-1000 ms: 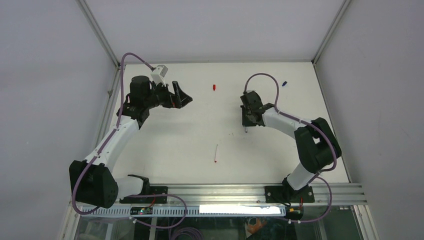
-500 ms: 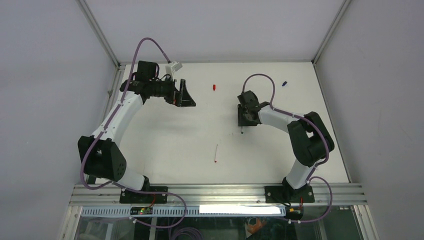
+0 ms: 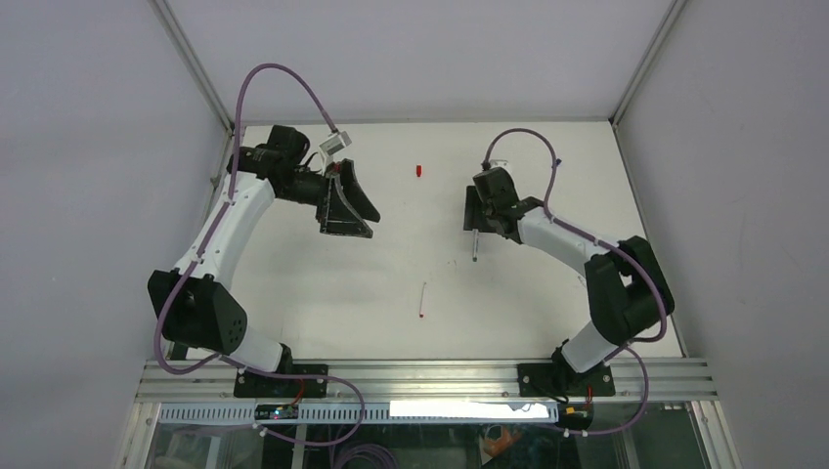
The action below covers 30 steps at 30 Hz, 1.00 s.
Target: Insert the pens into the pen caps
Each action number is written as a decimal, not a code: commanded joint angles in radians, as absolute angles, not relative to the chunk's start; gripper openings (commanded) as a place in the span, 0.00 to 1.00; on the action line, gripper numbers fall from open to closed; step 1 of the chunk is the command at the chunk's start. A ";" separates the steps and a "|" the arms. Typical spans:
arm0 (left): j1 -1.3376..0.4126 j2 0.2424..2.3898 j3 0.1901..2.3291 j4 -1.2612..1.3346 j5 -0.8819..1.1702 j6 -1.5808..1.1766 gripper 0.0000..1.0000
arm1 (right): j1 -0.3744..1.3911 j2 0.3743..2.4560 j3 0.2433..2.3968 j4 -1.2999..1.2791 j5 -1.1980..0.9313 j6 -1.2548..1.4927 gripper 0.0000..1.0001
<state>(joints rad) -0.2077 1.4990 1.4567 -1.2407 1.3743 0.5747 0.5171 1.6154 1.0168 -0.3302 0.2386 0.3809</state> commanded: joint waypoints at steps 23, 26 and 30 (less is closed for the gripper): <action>-0.241 1.350 1.232 -0.487 0.370 -0.173 0.99 | -0.056 1.094 0.763 -0.657 0.503 0.460 0.64; -0.235 1.360 1.236 -0.488 0.400 -0.185 0.99 | -0.077 1.082 0.732 -0.661 0.543 0.486 0.62; -0.233 1.365 1.237 -0.488 0.418 -0.182 0.99 | -0.109 1.083 0.727 -0.662 0.510 0.484 0.64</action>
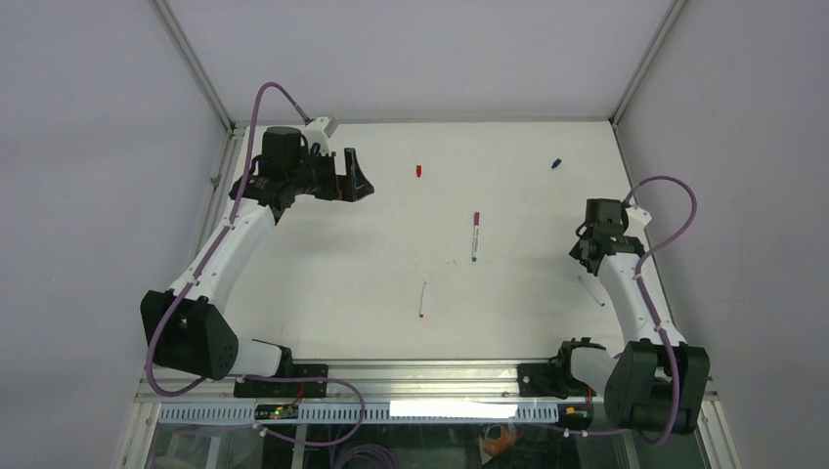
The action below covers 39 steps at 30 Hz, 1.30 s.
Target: Insert the pens into the pen caps
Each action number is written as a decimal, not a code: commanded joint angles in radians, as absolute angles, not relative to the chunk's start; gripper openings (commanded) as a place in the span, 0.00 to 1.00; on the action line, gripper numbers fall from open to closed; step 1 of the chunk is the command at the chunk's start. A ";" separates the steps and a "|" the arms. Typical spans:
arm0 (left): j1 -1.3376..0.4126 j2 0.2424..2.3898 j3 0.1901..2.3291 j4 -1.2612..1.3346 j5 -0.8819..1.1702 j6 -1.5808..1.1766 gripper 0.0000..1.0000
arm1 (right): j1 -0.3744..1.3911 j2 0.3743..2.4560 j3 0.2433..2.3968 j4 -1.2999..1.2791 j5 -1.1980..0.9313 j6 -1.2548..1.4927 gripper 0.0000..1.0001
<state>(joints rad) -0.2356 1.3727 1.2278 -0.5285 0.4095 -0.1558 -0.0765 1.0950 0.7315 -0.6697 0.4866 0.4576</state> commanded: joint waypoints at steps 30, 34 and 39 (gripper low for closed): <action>-0.206 1.439 1.259 -0.510 0.454 -0.143 0.99 | -0.162 0.994 0.544 -0.653 0.519 1.702 0.50; -0.204 1.446 1.261 -0.510 0.459 -0.140 0.99 | -0.180 1.065 0.513 -0.542 0.398 1.775 0.50; -0.201 1.452 1.262 -0.509 0.463 -0.135 0.99 | -0.187 1.134 0.502 -0.449 0.298 1.833 0.51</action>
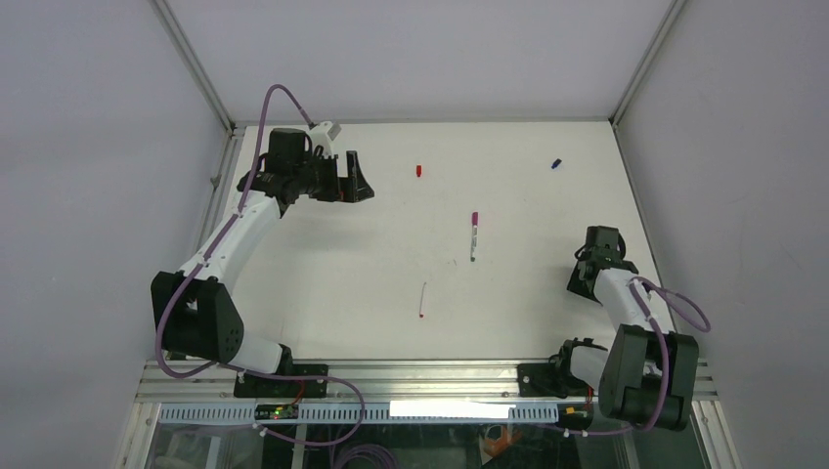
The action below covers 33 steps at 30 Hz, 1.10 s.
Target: Insert the pens into the pen caps
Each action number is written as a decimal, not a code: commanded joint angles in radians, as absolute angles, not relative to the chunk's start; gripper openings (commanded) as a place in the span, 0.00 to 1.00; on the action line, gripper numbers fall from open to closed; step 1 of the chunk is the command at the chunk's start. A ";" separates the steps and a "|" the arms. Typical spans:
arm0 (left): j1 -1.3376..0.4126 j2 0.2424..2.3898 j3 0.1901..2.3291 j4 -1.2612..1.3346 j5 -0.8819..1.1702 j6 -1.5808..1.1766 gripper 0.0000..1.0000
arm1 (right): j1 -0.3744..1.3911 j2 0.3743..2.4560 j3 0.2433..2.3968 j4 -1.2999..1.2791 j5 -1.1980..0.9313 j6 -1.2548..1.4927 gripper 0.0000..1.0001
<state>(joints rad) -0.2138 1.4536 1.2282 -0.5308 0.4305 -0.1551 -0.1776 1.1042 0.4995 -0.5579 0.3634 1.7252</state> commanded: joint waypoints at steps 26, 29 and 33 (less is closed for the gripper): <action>-0.192 1.465 1.301 -0.554 0.503 -0.092 0.99 | -0.173 1.385 1.297 -0.909 0.358 0.198 0.99; -0.192 1.466 1.327 -0.572 0.504 -0.068 0.99 | -0.140 1.361 1.200 -0.917 0.497 0.175 0.99; -0.193 1.461 1.356 -0.608 0.484 -0.037 0.99 | -0.084 1.250 1.043 -0.867 0.394 -0.077 0.99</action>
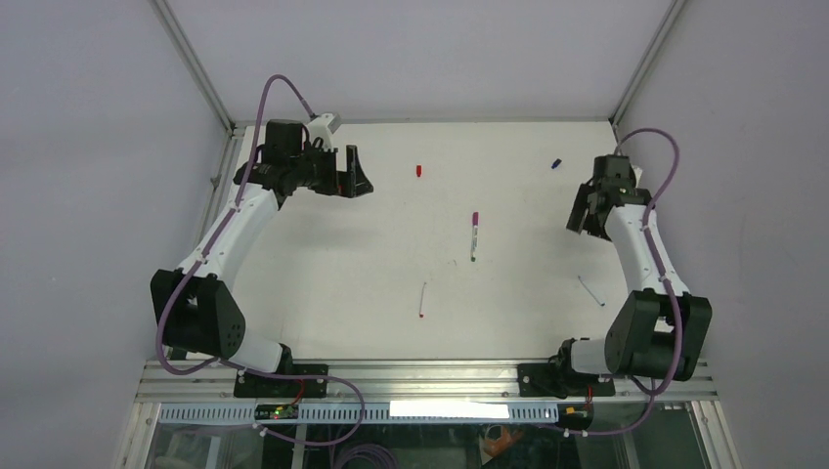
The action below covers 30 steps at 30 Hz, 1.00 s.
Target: Insert the pens into the pen caps
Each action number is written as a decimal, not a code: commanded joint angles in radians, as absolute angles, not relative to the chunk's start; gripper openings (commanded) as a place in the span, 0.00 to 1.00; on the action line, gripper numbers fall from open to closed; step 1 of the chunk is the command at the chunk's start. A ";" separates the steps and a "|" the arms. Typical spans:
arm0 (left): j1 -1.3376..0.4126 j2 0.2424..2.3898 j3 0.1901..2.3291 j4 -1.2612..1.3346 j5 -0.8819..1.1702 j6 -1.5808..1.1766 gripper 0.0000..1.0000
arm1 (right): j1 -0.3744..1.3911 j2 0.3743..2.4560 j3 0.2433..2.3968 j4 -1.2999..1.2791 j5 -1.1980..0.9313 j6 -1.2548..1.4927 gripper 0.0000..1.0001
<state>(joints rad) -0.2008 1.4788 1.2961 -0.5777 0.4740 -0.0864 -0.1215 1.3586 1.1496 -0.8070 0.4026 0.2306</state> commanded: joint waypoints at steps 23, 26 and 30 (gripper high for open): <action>-0.146 1.470 1.366 -0.622 0.582 -0.037 0.99 | -0.075 1.015 0.654 -0.598 0.236 -0.287 0.82; -0.122 1.466 1.362 -0.613 0.608 -0.040 0.99 | -0.074 1.024 0.619 -0.581 0.239 -0.285 0.82; -0.107 1.454 1.345 -0.600 0.627 -0.028 0.99 | -0.075 1.041 0.586 -0.573 0.267 -0.277 0.89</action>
<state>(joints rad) -0.1215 1.4868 1.3346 -0.6285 0.5777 -0.0586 -0.0750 1.0298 0.6113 -0.6212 0.2344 -0.2787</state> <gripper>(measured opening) 0.991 0.872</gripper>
